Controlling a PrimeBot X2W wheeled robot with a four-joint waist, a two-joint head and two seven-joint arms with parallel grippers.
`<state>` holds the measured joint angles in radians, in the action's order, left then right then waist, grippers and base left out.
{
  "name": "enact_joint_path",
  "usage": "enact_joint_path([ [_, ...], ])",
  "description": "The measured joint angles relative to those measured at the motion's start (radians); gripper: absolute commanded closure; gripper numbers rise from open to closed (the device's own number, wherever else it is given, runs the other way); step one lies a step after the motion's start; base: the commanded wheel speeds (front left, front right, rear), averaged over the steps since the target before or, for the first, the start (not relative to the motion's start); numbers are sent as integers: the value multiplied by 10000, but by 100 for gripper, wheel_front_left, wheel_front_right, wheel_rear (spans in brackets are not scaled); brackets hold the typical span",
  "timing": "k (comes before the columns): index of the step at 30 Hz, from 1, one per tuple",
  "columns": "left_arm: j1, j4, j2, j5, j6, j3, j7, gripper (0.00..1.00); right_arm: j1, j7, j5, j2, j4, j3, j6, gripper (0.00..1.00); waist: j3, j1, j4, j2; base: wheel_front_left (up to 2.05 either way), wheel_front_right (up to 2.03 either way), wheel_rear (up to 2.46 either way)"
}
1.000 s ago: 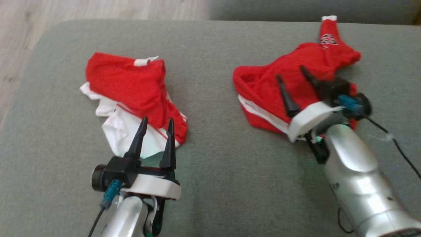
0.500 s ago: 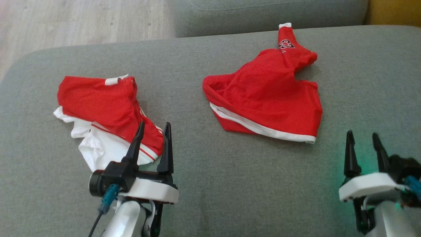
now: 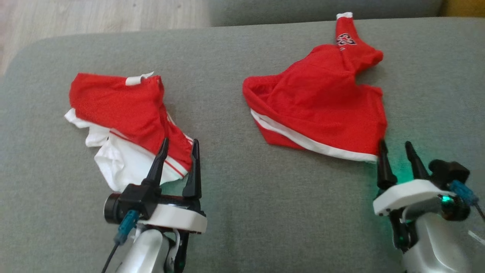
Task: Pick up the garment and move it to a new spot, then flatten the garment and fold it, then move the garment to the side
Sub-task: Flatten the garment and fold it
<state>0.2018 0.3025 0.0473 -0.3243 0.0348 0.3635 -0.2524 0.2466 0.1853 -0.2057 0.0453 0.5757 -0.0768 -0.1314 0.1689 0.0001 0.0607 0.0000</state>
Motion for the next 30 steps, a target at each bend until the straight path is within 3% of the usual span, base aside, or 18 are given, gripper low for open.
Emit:
enact_joint_path([
  [11, 225, 19, 0, 88, -12, -19, 0, 0, 1384, -272, 548, 63, 2291, 199, 0, 0, 295, 0, 433, 0, 0, 0, 0],
  [12, 225, 19, 0, 90, -12, -25, 0, 0, 1541, -270, 606, 77, 2460, 263, 0, 24, 299, 0, 441, 0, 0, 0, 0],
  [13, 225, 21, 0, 92, -12, -31, 0, 0, 1667, -245, 704, 81, 2596, 316, 0, 100, 296, 0, 443, 0, 0, 0, 0],
  [17, 224, 38, 0, 174, -10, -77, 0, 0, 1863, 40, 1379, 61, 2991, 222, 0, 100, 236, 0, 403, 0, 0, 0, 0],
  [21, 221, 52, 0, 174, -8, -117, 0, 0, 1859, 174, 2788, 12, 2897, -863, 0, 100, 114, 0, 292, 0, 0, 0, 0],
  [30, 166, 44, 0, 146, 4, -111, 0, 0, 1224, -157, 5614, 184, 688, -3120, 0, 100, -302, -1, 43, 0, 0, 0, 0],
])
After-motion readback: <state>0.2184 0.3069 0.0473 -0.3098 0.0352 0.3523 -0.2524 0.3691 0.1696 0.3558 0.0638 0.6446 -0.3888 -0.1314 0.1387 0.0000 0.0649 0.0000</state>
